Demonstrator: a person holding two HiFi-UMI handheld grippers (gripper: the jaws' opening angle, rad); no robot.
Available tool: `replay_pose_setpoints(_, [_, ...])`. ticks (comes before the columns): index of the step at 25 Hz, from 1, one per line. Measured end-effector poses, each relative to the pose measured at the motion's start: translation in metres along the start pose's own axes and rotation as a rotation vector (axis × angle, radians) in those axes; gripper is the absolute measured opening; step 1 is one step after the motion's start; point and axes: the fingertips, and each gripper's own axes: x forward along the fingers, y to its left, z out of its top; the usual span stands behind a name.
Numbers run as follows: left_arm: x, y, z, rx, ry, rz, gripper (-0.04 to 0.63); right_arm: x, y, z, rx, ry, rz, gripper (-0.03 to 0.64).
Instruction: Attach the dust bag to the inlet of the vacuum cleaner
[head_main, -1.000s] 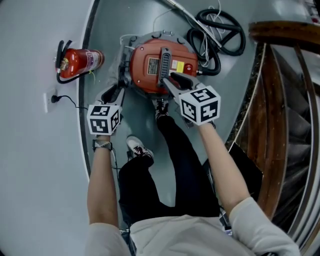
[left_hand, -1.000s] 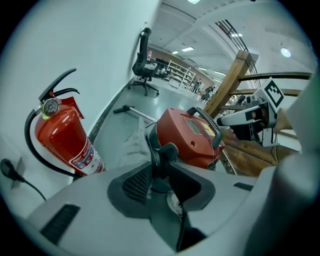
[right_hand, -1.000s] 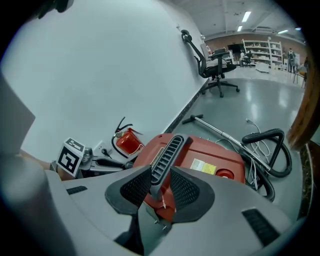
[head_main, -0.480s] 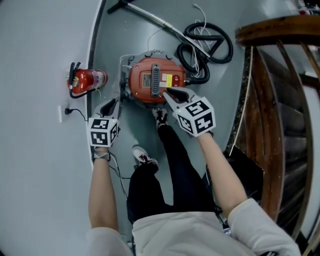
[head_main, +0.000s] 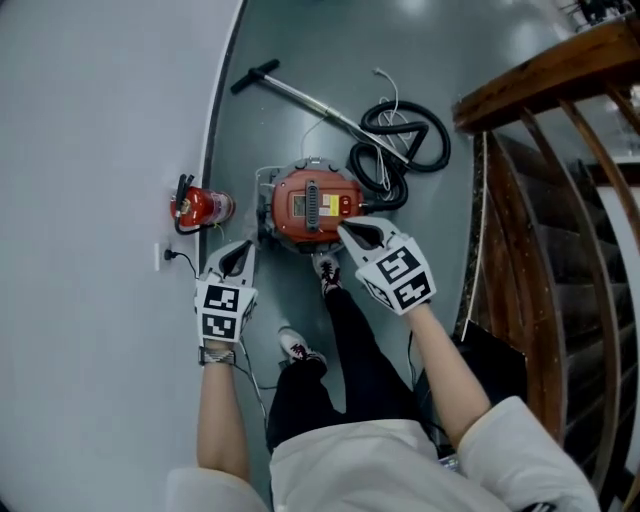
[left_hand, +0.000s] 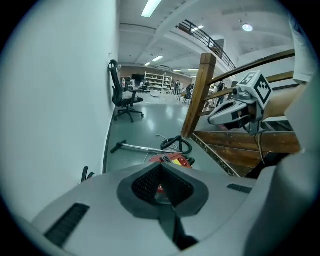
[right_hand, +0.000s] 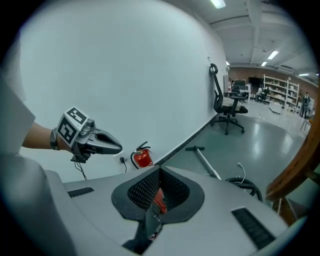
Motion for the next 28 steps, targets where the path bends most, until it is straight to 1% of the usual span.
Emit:
replay_pose_setpoints(4, [-0.047, -0.006, 0.045, 0.02, -0.086, 0.032, 0.002, -0.04, 0.012, 0.037, -0.081, -0.038, -0.016, 0.028])
replay_pose_setpoints(7, [-0.08, -0.012, 0.073, 0.052, -0.132, 0.035, 0.002, -0.066, 0.027, 0.067, -0.153, -0.067, -0.009, 0.028])
replay_pose_setpoints(12, [-0.139, -0.033, 0.122, 0.119, -0.22, 0.034, 0.002, -0.113, 0.061, 0.119, -0.25, -0.141, 0.016, 0.028])
replay_pose_setpoints(15, [-0.177, -0.046, 0.146, 0.172, -0.268, 0.044, 0.002, -0.143, 0.082, 0.146, -0.307, -0.18, 0.02, 0.028])
replay_pose_setpoints(20, [-0.242, -0.071, 0.165, 0.253, -0.316, 0.061, 0.002, -0.202, 0.118, 0.174, -0.35, -0.227, 0.01, 0.028])
replay_pose_setpoints(28, [-0.324, -0.119, 0.194, 0.328, -0.434, 0.084, 0.002, -0.291, 0.16, 0.191, -0.419, -0.306, -0.039, 0.028])
